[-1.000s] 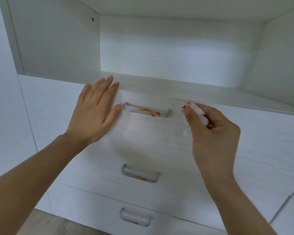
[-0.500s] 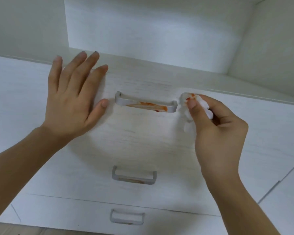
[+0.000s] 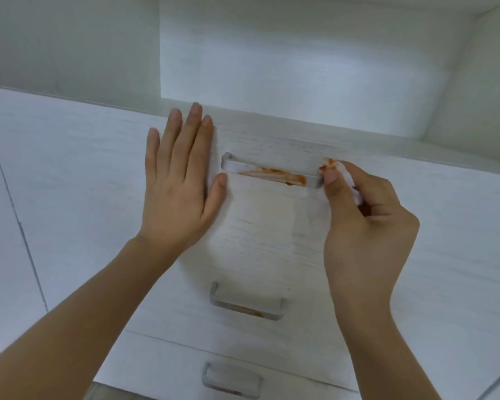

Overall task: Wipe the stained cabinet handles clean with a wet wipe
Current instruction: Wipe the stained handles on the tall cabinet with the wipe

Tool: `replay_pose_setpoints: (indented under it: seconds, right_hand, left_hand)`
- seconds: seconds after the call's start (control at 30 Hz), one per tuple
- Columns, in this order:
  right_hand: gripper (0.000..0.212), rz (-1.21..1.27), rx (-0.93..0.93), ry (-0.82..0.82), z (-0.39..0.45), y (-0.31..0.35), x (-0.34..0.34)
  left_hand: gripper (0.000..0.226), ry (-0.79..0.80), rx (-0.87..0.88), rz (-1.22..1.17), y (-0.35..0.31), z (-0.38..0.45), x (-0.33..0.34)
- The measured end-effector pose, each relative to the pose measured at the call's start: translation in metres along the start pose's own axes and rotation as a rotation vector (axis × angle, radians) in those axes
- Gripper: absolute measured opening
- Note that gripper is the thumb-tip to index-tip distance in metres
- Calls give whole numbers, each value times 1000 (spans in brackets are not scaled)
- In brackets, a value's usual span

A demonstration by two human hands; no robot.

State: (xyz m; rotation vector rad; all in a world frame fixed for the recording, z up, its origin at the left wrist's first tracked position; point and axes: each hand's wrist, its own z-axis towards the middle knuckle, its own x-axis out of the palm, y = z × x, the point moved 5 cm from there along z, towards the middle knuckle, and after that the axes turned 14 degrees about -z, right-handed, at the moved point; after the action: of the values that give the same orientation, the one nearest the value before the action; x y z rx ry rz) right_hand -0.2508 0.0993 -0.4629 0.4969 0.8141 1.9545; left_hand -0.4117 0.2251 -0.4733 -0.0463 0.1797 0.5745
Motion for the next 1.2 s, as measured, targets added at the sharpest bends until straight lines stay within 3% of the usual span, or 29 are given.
replay_pose_setpoints:
  seconds: [0.13, 0.27, 0.4, 0.6, 0.97, 1.07, 1.2]
  right_hand:
    - [23, 9, 35, -41, -12, 3, 1]
    - [15, -15, 25, -111, -22, 7, 3]
    - [12, 115, 163, -84, -16, 2, 7]
    - [12, 68, 142, -127, -18, 9, 7]
    - [16, -61, -89, -268, -26, 14, 9]
    - [13, -22, -80, -329, -31, 8, 7]
    - [25, -177, -216, -335, -36, 13, 15]
  left_hand:
    - [58, -20, -32, -36, 0, -2, 5]
    - [59, -7, -75, -68, 3, -16, 4]
    - [59, -15, -68, -37, -6, -25, 4]
    - [59, -37, -97, -120, -7, -24, 4]
    - [63, 4, -32, -124, 1, -27, 3]
    - [63, -22, -32, -118, 0, -28, 5]
    - [63, -60, -45, -116, -2, -28, 8]
